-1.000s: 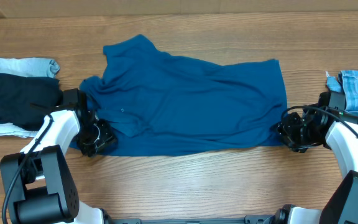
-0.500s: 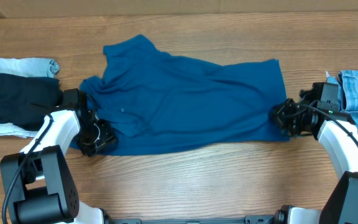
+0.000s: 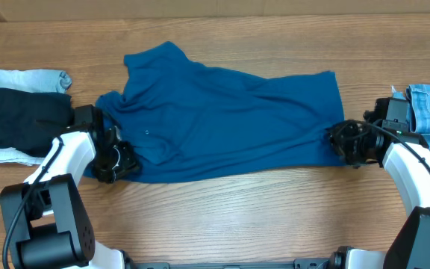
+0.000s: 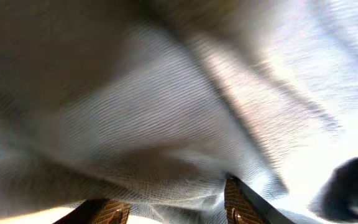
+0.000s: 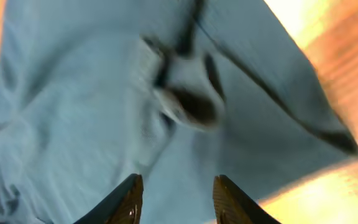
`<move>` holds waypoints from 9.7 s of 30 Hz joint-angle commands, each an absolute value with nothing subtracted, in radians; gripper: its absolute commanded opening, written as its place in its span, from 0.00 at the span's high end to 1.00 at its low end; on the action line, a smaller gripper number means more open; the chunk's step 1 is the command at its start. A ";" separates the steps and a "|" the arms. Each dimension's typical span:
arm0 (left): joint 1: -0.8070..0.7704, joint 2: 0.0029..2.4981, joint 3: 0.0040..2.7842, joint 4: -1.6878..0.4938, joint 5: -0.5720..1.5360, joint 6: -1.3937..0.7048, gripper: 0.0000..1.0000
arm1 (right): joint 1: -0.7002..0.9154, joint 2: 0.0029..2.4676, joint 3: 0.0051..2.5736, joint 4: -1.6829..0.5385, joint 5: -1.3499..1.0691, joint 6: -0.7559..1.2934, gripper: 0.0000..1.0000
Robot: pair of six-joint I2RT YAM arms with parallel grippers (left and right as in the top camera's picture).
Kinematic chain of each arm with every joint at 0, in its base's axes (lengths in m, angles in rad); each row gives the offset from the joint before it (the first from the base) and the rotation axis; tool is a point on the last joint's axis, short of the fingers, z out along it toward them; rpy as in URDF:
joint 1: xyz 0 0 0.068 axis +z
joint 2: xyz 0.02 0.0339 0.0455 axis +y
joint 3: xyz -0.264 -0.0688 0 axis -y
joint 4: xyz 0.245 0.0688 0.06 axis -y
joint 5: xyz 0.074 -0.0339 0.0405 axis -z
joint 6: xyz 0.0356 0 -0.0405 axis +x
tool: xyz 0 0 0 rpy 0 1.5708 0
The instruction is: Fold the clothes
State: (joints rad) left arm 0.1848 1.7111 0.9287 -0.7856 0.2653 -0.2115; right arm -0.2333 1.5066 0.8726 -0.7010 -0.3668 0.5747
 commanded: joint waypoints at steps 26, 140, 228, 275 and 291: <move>0.012 1.599 0.892 -0.667 0.248 -0.031 0.49 | -0.230 1.517 0.762 -0.621 -0.240 0.509 0.96; -0.020 1.767 1.032 -0.568 0.180 -0.113 0.95 | -0.379 1.161 0.738 -0.773 -0.532 0.205 0.87; -0.072 1.935 1.143 -0.204 0.241 -0.105 0.79 | 0.690 1.972 1.264 -0.707 -0.527 0.422 0.96; 0.242 1.446 0.624 -0.472 0.124 -0.263 0.73 | -0.303 1.566 0.775 -0.691 -0.322 0.477 0.78; 0.242 1.445 0.964 -0.715 0.109 -0.131 0.96 | -0.298 1.565 0.801 -0.712 -0.458 0.290 0.77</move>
